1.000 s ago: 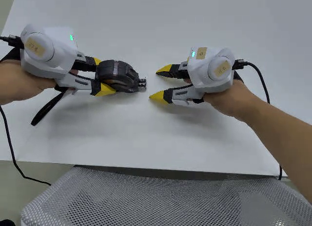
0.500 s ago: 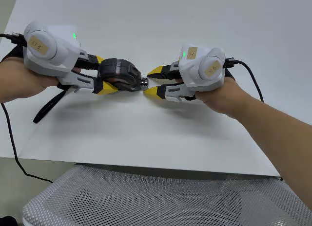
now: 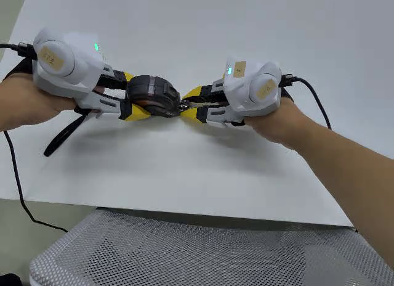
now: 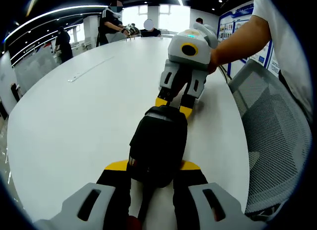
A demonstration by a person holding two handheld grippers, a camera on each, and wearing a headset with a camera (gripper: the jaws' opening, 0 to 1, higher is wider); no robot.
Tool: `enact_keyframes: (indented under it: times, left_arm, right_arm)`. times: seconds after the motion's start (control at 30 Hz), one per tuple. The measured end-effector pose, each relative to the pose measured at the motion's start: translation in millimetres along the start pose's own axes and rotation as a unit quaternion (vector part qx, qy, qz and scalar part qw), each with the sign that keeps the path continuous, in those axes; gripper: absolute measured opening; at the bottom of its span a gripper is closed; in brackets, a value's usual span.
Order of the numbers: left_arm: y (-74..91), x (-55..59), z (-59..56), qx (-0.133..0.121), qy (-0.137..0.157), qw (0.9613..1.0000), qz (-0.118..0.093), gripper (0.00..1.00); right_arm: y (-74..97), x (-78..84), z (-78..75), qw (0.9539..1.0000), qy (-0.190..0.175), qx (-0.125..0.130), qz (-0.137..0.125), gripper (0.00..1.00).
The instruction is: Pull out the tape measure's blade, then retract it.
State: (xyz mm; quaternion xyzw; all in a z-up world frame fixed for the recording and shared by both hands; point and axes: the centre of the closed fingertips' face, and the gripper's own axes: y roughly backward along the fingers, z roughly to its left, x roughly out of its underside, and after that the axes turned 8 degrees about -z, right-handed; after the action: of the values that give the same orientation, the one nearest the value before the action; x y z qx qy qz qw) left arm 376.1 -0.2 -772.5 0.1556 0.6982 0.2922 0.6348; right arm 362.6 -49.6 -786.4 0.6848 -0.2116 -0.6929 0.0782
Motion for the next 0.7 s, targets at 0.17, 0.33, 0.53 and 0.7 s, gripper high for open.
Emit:
enact_keyframes:
  times: [0.17,0.33,0.53,0.7]
  left_arm:
    - [-0.3,0.2,0.4,-0.001,-0.004,1.0,0.001,0.27]
    - [-0.2,0.1,0.5,0.0,-0.009,1.0,0.004,0.26]
    - [0.4,-0.7,-1.3,0.002,-0.011,0.9999,0.0,0.26]
    - [0.6,-0.5,-1.5,0.002,-0.014,0.9999,-0.001,0.26]
  right_arm:
    - [-0.5,1.0,0.1,1.0,-0.002,0.002,0.0,0.1]
    - [-0.5,1.4,0.3,1.0,0.0,0.003,0.001,0.1]
    - [-0.2,2.0,0.0,1.0,0.0,0.001,0.001,0.09]
    - [-0.5,2.2,0.1,1.0,0.001,-0.001,0.001,0.09]
